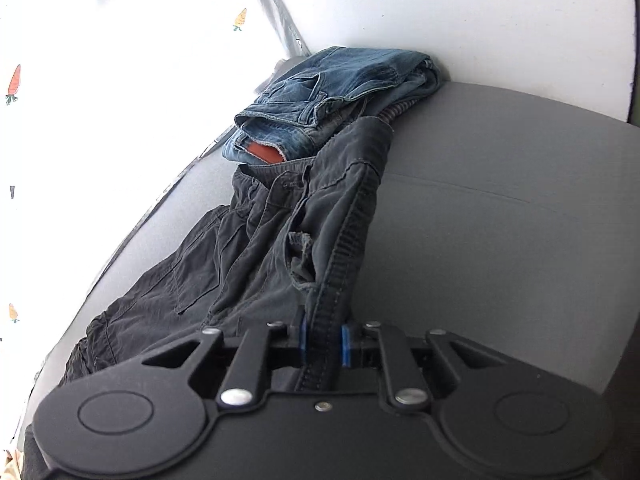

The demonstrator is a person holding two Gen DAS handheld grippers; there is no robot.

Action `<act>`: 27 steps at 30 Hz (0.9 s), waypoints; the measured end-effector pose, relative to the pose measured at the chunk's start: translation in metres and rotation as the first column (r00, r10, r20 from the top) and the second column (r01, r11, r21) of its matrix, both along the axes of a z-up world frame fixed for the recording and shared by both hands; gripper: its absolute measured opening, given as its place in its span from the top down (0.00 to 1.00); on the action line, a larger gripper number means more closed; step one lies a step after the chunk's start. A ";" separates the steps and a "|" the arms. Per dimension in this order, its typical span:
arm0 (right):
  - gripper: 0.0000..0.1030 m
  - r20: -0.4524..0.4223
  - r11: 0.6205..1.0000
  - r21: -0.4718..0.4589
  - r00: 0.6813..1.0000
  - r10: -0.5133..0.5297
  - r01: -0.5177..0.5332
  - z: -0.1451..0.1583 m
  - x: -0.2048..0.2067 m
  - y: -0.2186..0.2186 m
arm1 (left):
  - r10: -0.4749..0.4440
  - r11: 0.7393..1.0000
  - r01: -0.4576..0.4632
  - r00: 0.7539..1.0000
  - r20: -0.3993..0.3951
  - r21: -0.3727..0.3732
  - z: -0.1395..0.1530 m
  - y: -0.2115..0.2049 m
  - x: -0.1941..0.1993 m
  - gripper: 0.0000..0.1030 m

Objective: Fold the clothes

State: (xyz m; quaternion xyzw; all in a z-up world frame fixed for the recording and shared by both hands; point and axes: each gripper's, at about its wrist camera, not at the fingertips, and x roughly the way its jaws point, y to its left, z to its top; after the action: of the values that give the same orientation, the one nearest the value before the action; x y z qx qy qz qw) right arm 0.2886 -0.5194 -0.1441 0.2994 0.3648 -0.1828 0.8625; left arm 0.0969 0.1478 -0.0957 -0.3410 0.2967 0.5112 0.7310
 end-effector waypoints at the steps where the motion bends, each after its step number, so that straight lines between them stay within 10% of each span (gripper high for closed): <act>1: 0.85 -0.022 1.000 -0.001 1.000 -0.002 0.002 0.000 -0.009 0.001 | 0.010 1.000 -0.010 1.000 -0.021 0.008 0.003 0.002 -0.008 0.96; 9: 0.85 -0.135 0.996 0.070 0.990 -0.051 0.061 -0.013 -0.035 -0.002 | 0.037 0.999 -0.038 0.999 -0.007 -0.037 0.017 0.021 -0.019 0.97; 15: 0.85 -0.060 0.998 0.039 0.997 -0.045 0.048 0.020 -0.001 0.011 | -0.076 0.996 0.072 0.994 0.077 0.051 0.061 0.035 0.055 0.97; 27: 0.82 -0.016 0.988 0.096 0.993 -0.121 0.122 0.022 0.166 0.008 | -0.433 0.896 0.418 0.896 0.094 0.148 0.062 0.059 0.382 0.87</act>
State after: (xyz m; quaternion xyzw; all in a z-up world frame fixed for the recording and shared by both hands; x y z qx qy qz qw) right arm 0.4548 -0.5110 -0.1218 0.3614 0.3587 -0.2185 0.8325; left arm 0.4790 0.2072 -0.0341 -0.2527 0.2856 0.3339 0.8620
